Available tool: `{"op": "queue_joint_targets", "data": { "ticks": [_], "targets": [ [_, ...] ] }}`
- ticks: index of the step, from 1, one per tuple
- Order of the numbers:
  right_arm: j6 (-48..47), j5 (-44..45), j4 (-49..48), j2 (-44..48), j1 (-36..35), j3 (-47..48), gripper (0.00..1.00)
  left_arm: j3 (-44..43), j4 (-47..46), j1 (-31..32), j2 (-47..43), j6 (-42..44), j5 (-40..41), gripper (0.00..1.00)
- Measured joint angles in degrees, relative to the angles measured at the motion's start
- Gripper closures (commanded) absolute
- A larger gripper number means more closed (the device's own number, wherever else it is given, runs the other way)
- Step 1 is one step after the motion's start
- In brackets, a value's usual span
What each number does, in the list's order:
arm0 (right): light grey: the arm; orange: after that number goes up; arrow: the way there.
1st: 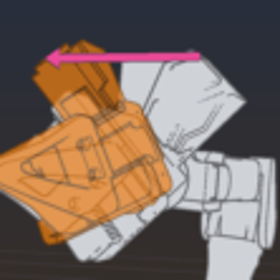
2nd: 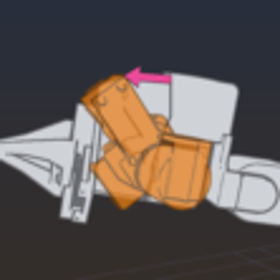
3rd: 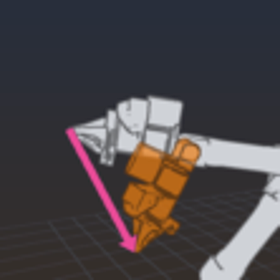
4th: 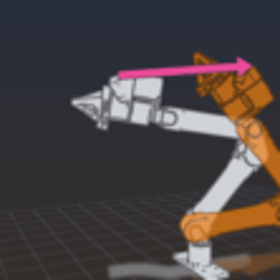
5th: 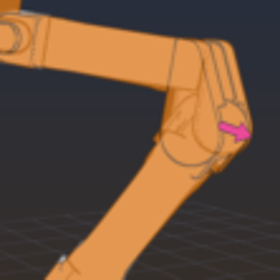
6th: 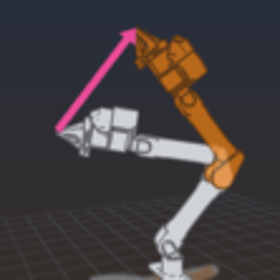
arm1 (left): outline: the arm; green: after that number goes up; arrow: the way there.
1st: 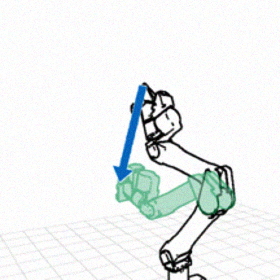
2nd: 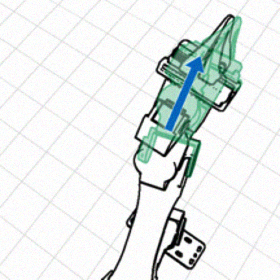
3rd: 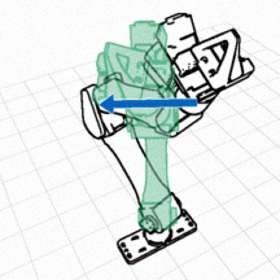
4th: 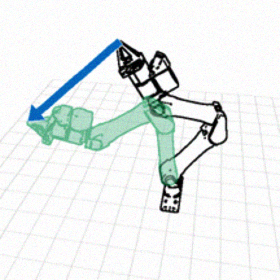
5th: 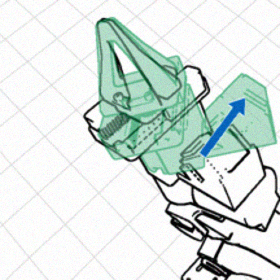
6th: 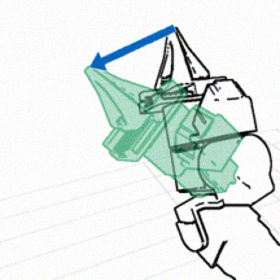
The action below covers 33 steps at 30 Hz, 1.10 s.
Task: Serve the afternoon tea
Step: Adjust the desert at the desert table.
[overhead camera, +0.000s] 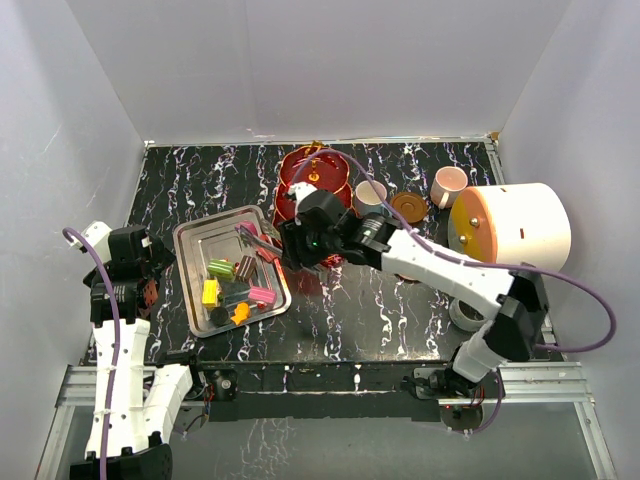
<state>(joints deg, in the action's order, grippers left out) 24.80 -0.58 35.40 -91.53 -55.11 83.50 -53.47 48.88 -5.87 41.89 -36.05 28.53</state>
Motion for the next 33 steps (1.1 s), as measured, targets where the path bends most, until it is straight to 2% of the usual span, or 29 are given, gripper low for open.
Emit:
{"op": "queue_joint_targets", "data": {
  "ticks": [5,9,14,24,33],
  "targets": [
    [2.08,-0.39,1.53,10.47,0.09,-6.82,0.55,0.0,0.0,0.0,0.02,0.0,0.0,0.01],
    [6.62,-0.04,1.99,21.64,0.39,-17.35,0.55,0.0,0.0,0.0,0.13,0.0,-0.04,0.01],
    [11.96,0.0,2.78,29.29,1.75,-27.98,0.56,0.0,0.0,0.0,0.44,0.0,-0.07,0.01],
    [15.76,-2.97,-2.99,28.26,15.15,-33.64,0.59,0.02,0.0,0.04,0.7,0.0,-0.26,0.01],
    [13.97,-8.94,-11.39,20.61,19.58,-33.73,0.62,0.02,0.0,0.04,0.68,0.0,-0.26,0.01]
  ]
}}
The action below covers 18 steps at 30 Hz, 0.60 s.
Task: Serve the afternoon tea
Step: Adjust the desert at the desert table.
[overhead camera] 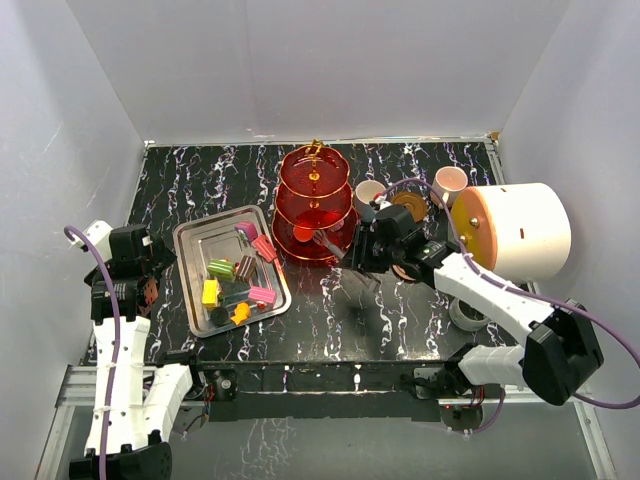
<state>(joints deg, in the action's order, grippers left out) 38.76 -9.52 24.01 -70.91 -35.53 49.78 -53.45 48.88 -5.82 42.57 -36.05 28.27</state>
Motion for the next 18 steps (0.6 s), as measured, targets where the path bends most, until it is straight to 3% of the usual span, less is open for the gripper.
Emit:
{"op": "queue_joint_targets", "data": {
  "ticks": [18],
  "targets": [
    [-0.94,-6.91,-11.52,-10.19,2.34,-0.83,0.61,0.0,-0.02,0.0,0.04,0.02,-0.22,0.01]
  ]
}}
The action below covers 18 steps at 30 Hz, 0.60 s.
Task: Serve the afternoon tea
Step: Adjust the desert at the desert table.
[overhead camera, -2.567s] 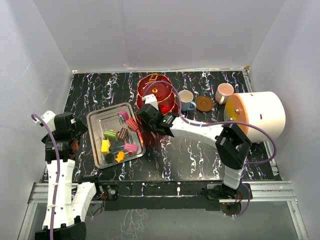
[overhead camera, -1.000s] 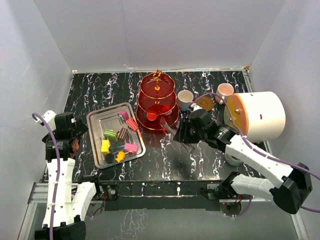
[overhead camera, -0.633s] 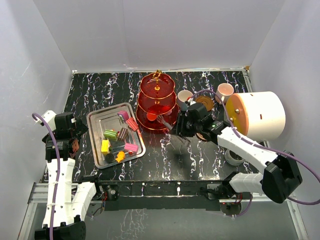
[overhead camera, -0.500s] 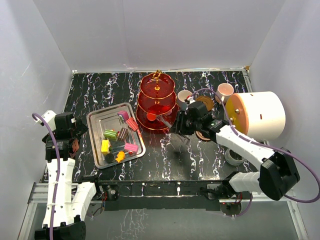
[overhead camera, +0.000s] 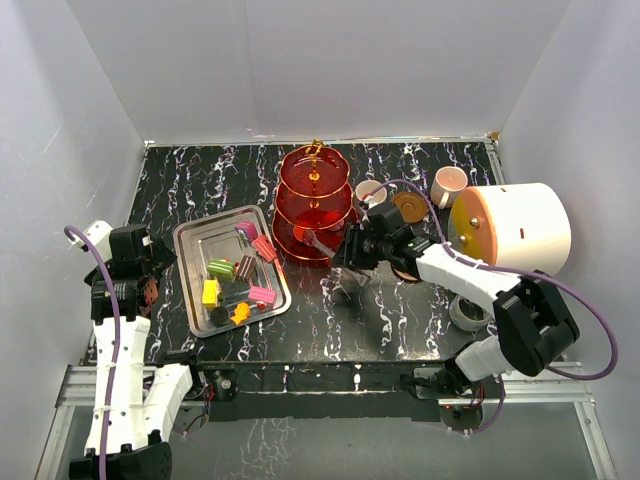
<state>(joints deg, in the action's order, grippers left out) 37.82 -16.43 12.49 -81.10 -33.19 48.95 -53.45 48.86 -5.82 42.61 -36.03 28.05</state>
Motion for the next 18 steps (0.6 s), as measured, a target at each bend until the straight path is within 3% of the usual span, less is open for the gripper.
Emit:
{"op": "queue_joint_targets", "data": {
  "ticks": [10,18],
  "targets": [
    [-0.26,-0.28,-3.19,-3.3,0.0,-0.02,0.62,0.02,0.0,0.0,0.11,0.0,0.0,0.01],
    [-0.9,-2.49,-6.58,-3.98,0.55,-0.07,0.74,0.02,0.0,0.0,0.11,-0.02,0.0,0.01]
  ]
}}
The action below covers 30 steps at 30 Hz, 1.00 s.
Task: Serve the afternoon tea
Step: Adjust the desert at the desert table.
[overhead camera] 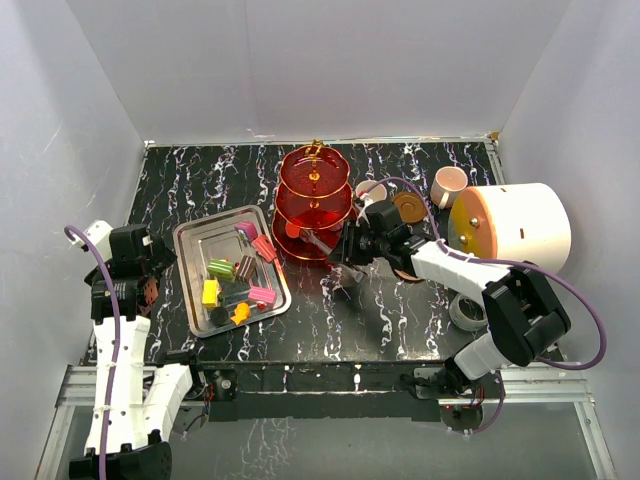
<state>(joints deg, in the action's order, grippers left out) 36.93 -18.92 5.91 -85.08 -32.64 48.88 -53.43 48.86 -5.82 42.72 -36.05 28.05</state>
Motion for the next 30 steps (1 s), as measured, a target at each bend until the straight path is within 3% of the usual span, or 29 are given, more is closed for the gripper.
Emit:
{"op": "queue_joint_targets", "data": {
  "ticks": [5,8,16,22,30],
  "targets": [
    [-1.18,-0.52,-0.15,0.28,0.04,-0.55,0.75,0.0,0.0,0.0,0.0,0.02,0.0,0.01],
    [-1.73,-0.5,0.13,1.05,0.04,-1.7,0.67,0.0,0.0,0.0,0.0,0.02,-0.02,0.01],
    [-1.92,-0.33,0.31,0.5,0.04,-1.68,0.62,0.02,0.0,0.0,-0.02,0.02,-0.02,0.01],
    [-1.81,-0.17,-0.76,-2.89,0.04,0.02,0.63,0.09,-0.02,0.0,-0.02,0.02,-0.02,0.01],
    [-1.11,-1.84,-3.37,-5.25,0.04,0.42,0.73,0.09,0.0,0.0,0.0,0.02,-0.02,0.01]
  ]
}}
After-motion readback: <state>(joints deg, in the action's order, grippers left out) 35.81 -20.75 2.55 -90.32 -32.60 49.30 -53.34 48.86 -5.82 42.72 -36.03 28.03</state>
